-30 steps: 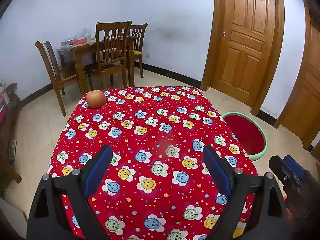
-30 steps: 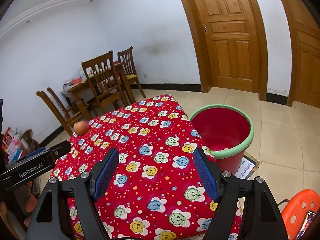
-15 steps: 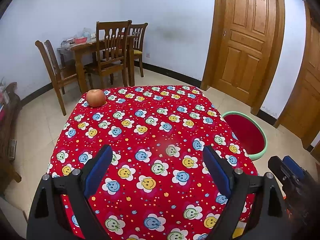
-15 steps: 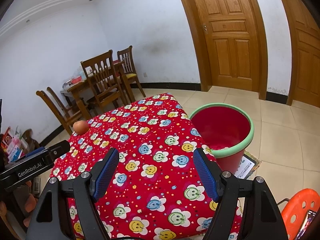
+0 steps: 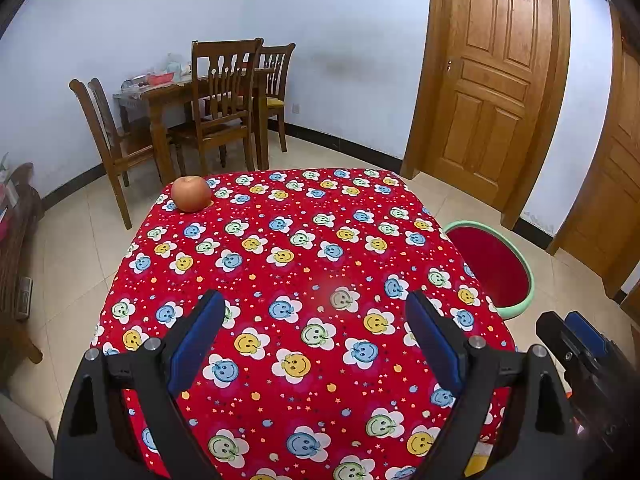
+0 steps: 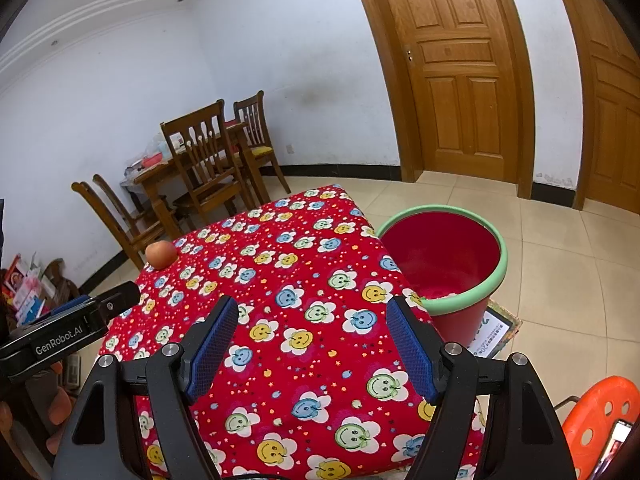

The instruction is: Collect trash

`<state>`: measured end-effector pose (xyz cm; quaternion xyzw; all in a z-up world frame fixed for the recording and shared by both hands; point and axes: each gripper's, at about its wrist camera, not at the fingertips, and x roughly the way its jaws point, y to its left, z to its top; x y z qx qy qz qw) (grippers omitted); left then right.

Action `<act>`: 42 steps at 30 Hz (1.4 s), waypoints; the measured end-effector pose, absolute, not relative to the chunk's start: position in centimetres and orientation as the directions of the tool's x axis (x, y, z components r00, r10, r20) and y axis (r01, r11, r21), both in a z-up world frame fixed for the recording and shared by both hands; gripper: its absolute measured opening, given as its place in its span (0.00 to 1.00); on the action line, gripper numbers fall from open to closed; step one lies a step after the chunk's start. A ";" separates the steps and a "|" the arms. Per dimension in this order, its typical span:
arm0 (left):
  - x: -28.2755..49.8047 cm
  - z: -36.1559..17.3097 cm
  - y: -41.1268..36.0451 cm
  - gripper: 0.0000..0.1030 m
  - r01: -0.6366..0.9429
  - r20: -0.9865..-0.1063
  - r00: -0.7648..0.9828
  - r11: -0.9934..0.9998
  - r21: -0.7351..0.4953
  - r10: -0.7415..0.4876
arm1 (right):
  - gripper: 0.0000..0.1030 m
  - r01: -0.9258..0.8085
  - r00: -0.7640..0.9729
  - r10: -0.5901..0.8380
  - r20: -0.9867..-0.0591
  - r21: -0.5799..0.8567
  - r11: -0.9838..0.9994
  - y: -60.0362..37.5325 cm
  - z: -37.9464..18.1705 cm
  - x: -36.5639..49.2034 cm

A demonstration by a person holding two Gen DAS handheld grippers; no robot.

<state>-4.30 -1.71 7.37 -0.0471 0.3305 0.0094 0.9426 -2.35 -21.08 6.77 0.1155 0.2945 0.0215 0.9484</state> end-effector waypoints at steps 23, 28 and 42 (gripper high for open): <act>-4.4 7.0 -1.9 0.88 -0.046 -0.628 0.778 0.996 -0.082 -0.016 | 0.75 0.028 0.824 0.109 -0.556 0.233 0.972 -21.2 6.7 -2.3; -4.5 6.8 -1.9 0.88 -0.046 -0.630 0.777 0.996 -0.082 -0.016 | 0.75 0.028 0.824 0.109 -0.556 0.233 0.972 -21.2 6.8 -2.4; -4.4 7.0 -1.9 0.88 -0.046 -0.630 0.776 0.995 -0.084 -0.017 | 0.75 0.028 0.825 0.110 -0.555 0.235 0.972 -21.2 6.8 -2.3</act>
